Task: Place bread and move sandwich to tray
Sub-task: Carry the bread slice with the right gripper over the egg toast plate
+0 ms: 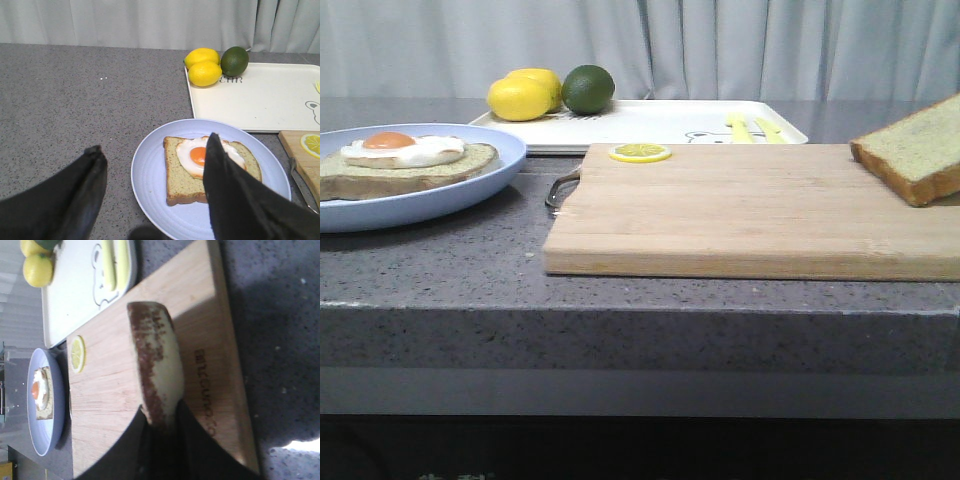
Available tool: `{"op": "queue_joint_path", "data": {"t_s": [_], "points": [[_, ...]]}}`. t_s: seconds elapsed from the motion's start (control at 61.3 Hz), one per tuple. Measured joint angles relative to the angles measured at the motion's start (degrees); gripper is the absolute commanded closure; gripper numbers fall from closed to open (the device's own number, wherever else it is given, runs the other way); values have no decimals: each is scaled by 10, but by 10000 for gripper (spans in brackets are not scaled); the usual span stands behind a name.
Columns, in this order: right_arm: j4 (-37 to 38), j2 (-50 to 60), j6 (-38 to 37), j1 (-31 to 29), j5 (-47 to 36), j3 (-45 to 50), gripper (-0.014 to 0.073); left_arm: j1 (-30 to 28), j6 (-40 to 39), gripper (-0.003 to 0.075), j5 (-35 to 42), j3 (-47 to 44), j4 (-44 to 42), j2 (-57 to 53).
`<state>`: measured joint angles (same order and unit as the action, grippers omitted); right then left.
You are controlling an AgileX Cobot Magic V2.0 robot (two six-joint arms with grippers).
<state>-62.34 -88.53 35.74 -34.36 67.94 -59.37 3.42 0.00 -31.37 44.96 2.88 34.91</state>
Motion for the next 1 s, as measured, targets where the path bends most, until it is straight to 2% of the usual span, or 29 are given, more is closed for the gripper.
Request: {"op": "queue_joint_path", "data": {"t_s": [0.196,0.326,0.538,0.767,0.897,0.995], "points": [[-73,70,0,6,0,4,600,0,0,304,0,0,0,0],[-134,106,0,47,1,18,600,0,0,304,0,0,0,0],[-213,115,0,193,-14,42,600,0,0,304,0,0,0,0],[-316,114,0,399,-192,50,600,0,0,304,0,0,0,0],[-375,100,4,493,-287,50,600,0,0,304,0,0,0,0],[-388,76,21,547,-337,40,600,0,0,304,0,0,0,0]]}}
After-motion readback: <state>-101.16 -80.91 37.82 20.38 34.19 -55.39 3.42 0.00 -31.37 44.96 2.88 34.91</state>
